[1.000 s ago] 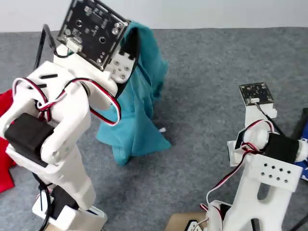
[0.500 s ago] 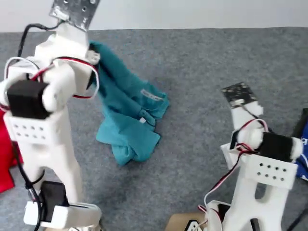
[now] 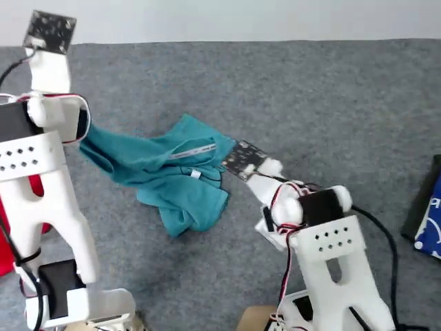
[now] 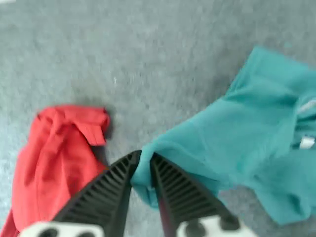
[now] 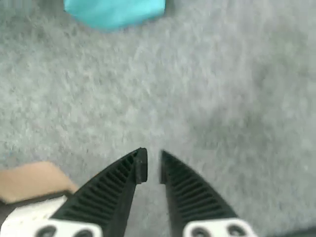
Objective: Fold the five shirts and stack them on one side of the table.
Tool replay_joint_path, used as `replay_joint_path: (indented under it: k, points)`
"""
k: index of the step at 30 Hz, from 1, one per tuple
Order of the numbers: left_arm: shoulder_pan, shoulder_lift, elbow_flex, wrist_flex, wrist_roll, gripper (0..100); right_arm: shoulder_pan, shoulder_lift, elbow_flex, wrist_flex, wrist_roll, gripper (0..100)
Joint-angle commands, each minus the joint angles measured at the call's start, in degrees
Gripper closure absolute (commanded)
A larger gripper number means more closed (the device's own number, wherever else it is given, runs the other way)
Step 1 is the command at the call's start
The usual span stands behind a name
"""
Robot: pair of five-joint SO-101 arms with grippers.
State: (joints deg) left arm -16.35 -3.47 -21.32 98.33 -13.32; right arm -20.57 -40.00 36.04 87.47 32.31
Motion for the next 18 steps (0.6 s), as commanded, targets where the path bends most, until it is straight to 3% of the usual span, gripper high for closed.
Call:
replay_joint_path:
  k: [1,8,18]
  points:
    - [-1.32,-1.49,3.74,-2.55,-0.97,100,-2.86,6.11,-2.02,-4.44,0.26,84.8]
    - [-5.19,-1.58,10.68,-7.47,-0.79,100,-5.85,24.04,-13.98,-7.34,-0.26,83.4]
    - [-5.19,-1.49,15.69,-11.08,-0.70,100,-10.51,47.25,-33.93,-5.85,-2.99,83.3]
